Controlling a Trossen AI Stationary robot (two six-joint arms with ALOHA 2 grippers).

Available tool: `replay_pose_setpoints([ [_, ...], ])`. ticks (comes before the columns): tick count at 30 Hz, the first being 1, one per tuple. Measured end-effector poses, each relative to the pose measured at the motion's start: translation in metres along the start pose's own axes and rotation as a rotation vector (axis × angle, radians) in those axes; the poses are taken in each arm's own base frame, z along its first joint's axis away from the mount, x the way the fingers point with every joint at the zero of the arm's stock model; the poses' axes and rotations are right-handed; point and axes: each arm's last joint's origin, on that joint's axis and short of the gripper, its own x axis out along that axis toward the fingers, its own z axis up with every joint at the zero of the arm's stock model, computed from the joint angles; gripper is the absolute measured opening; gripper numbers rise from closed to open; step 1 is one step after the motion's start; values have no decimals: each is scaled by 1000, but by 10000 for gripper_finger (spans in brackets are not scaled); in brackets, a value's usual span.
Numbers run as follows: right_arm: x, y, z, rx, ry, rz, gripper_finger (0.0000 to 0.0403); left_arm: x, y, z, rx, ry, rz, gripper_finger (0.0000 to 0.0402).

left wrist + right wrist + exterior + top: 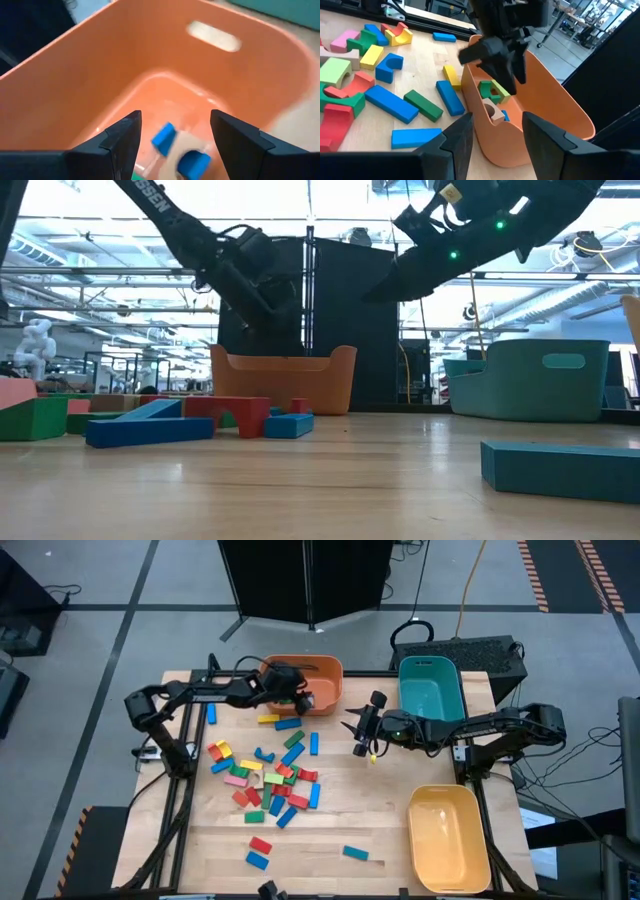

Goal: Sort blocks by size
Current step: Put the blue arch block into the orange bin

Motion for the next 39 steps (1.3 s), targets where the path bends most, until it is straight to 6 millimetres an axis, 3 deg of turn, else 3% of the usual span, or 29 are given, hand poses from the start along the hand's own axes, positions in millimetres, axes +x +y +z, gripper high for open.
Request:
replay_pose_setpoints([
  [11,0,0,2,31,-23,-2,157,-66,-38,10,210,54,-115,239],
  [21,0,0,2,29,-18,0,157,-117,-73,-8,313,227,-237,239],
  [30,-2,5,3,24,-20,19,157,-131,-90,-38,435,486,-283,239],
  [39,-4,11,4,17,-29,40,157,-131,-95,-61,471,563,-336,239],
])
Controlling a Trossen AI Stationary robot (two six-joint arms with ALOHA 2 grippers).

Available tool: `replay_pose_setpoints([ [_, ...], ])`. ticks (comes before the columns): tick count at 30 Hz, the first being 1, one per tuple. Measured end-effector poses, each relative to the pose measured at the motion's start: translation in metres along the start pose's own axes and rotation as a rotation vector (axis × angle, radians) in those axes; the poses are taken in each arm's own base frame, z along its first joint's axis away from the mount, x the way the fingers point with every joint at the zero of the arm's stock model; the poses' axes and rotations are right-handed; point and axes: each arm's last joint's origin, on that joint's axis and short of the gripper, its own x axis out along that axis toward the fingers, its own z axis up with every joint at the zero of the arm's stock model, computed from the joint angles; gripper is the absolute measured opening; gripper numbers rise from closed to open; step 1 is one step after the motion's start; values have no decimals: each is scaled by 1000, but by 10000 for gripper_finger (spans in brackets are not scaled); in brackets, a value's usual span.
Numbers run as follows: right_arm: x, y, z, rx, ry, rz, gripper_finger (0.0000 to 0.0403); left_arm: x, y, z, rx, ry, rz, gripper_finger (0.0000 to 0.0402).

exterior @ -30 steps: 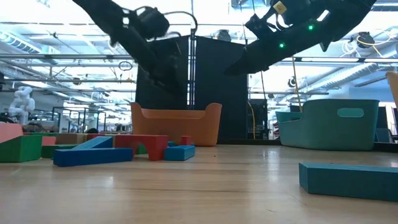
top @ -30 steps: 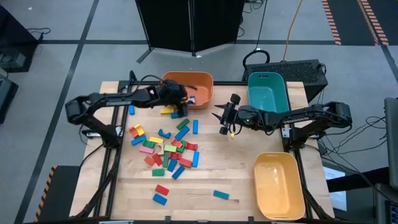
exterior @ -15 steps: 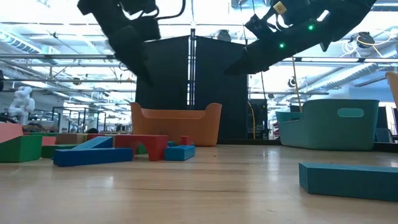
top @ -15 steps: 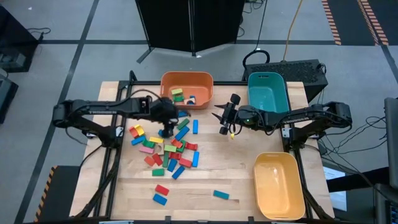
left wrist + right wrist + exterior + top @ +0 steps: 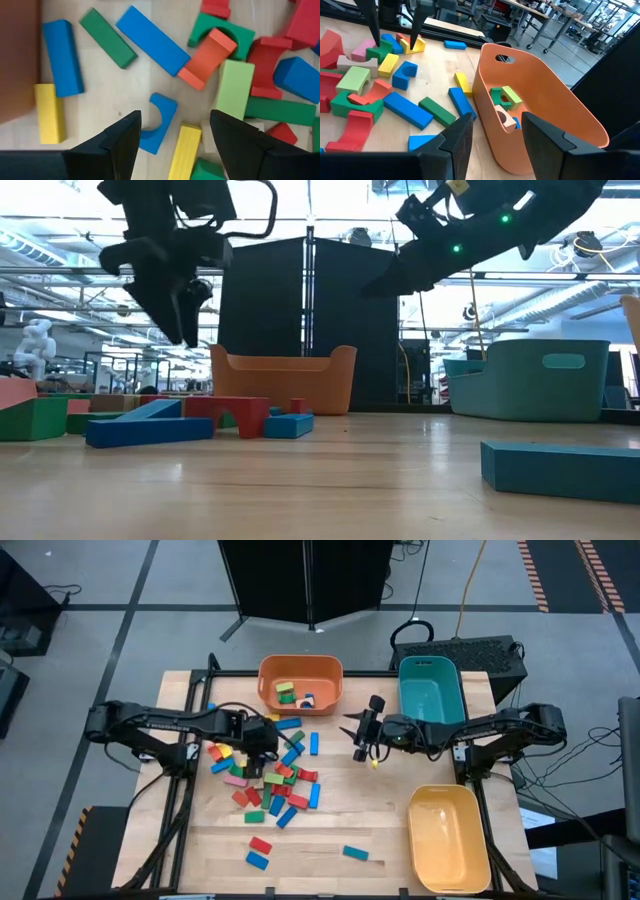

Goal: Sort blocks by size
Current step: Put the blue arch block into the orange bin

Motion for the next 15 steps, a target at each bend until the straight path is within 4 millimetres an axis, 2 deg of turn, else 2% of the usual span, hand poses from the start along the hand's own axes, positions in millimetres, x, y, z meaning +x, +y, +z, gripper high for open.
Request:
replay_pose_setpoints([
  [15,-5,12,3,-7,-16,42,157,35,-2,-23,34,0,10,239],
])
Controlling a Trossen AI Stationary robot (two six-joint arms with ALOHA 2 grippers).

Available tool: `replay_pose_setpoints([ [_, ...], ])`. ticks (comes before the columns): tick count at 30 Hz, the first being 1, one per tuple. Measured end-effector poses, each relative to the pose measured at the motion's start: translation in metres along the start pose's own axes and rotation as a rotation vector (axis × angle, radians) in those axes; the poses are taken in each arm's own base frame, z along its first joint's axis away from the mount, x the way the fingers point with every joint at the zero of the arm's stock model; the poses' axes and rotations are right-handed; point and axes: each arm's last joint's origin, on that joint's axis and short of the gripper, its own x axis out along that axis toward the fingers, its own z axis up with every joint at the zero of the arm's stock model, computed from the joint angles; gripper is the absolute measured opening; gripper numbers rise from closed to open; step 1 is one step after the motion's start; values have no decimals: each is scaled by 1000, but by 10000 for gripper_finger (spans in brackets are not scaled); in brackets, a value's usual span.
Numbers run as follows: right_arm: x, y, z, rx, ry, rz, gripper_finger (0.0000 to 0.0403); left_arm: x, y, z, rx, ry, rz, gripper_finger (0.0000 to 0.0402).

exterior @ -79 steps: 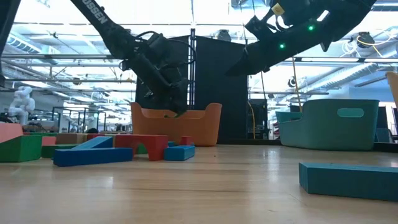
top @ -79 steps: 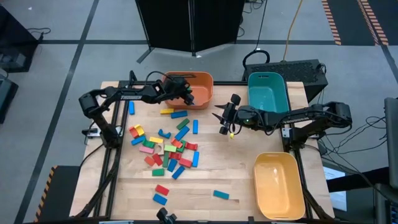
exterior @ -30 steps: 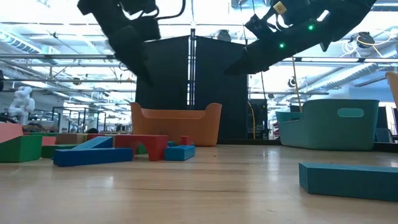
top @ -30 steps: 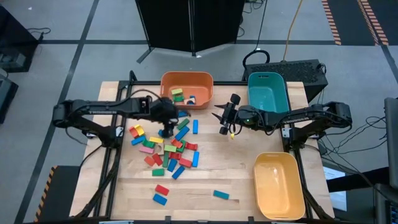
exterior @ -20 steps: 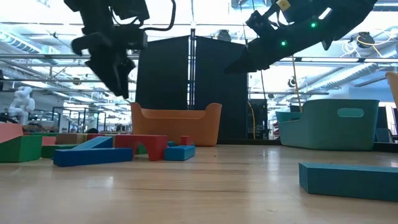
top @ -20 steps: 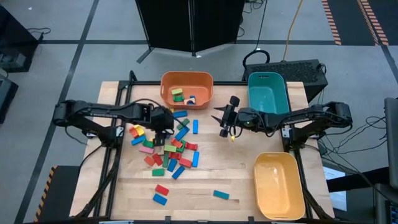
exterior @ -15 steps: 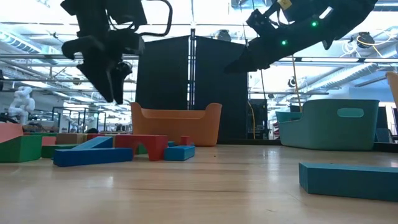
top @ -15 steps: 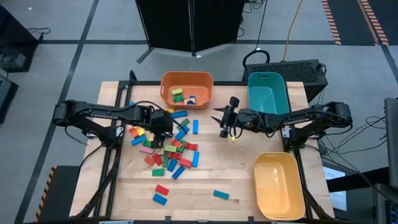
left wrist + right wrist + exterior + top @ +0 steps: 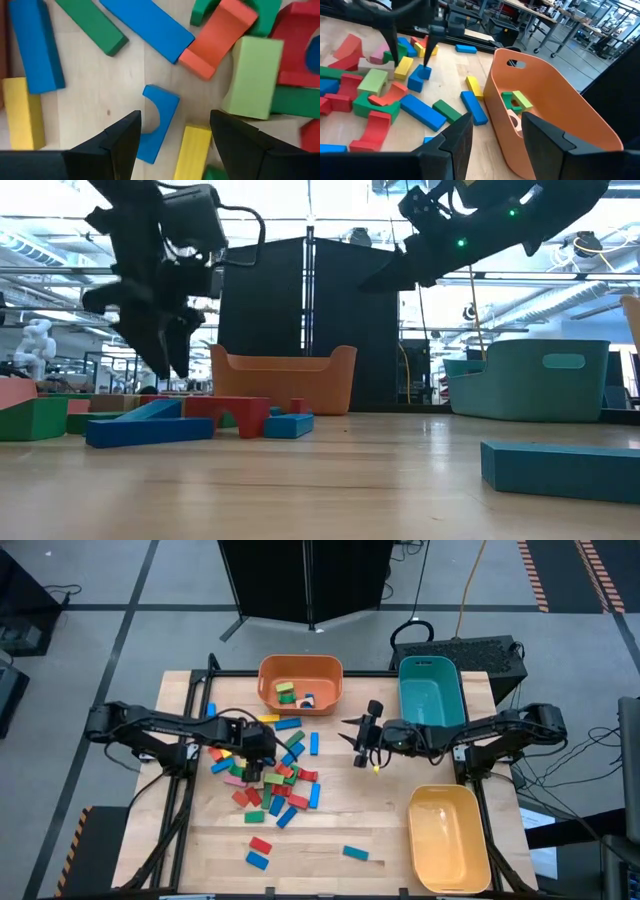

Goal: Sort blocks by size
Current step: Put the blue arch block into the orange bin

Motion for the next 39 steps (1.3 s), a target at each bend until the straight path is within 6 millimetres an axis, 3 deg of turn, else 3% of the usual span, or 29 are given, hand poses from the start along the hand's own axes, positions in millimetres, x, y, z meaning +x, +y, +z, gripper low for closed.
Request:
replay_pose_setpoints([
  [12,-3,9,3,73,-17,32,157,22,-1,-16,38,17,56,239],
  [19,-6,16,5,107,-23,56,157,31,-1,-15,45,16,56,234],
  [31,-10,25,9,112,-54,84,157,45,-1,-14,46,49,43,114],
  [39,-11,25,9,131,-55,85,157,42,0,-11,-1,37,62,73],
])
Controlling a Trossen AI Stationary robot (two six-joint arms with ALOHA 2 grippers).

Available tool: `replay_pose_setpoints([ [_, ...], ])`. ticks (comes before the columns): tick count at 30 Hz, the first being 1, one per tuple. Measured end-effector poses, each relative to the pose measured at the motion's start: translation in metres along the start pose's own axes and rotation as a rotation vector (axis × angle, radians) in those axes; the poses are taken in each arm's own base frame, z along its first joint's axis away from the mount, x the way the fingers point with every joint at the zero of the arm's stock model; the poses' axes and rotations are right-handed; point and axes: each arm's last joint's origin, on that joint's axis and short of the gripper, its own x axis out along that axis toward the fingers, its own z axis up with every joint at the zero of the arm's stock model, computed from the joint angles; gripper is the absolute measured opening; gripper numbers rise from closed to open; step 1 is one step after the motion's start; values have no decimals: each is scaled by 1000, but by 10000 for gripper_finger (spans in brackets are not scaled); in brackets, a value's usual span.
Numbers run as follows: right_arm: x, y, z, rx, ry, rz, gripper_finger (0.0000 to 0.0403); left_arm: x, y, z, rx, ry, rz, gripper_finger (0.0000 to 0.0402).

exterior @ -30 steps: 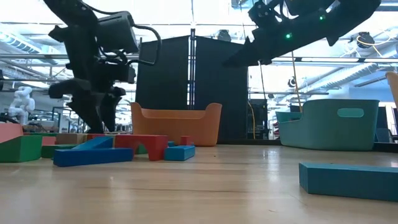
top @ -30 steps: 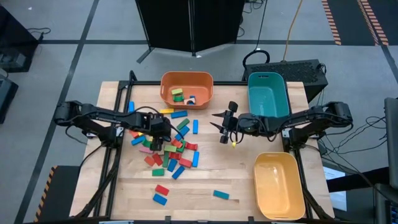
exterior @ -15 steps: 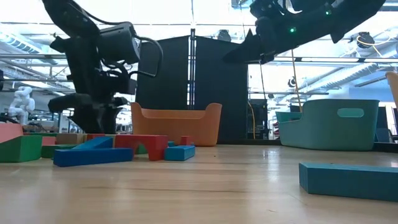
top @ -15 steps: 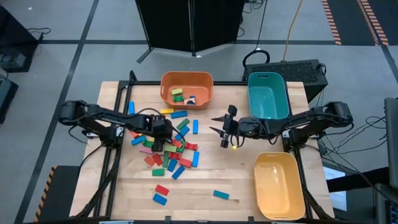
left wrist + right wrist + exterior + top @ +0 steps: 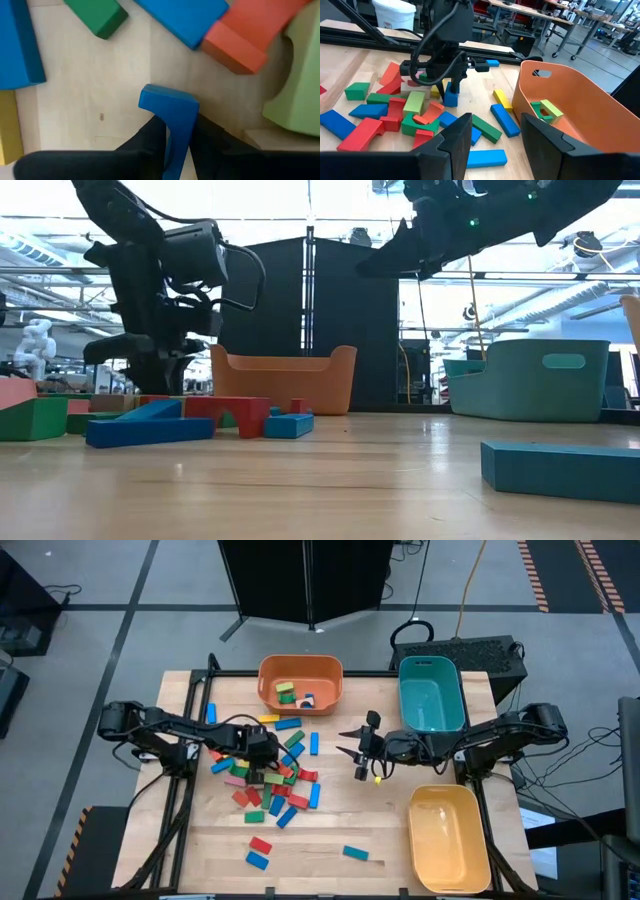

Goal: Sort blocks by size
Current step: Put the blue arch block into the orange bin

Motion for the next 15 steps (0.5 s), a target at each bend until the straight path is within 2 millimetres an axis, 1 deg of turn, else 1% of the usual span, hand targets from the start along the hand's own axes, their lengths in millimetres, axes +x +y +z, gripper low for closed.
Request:
replay_pose_setpoints([
  [10,0,0,0,0,-1,0,157,-9,17,14,-68,-42,24,64],
  [15,0,0,0,0,-1,0,157,-22,29,29,-96,-75,38,64],
])
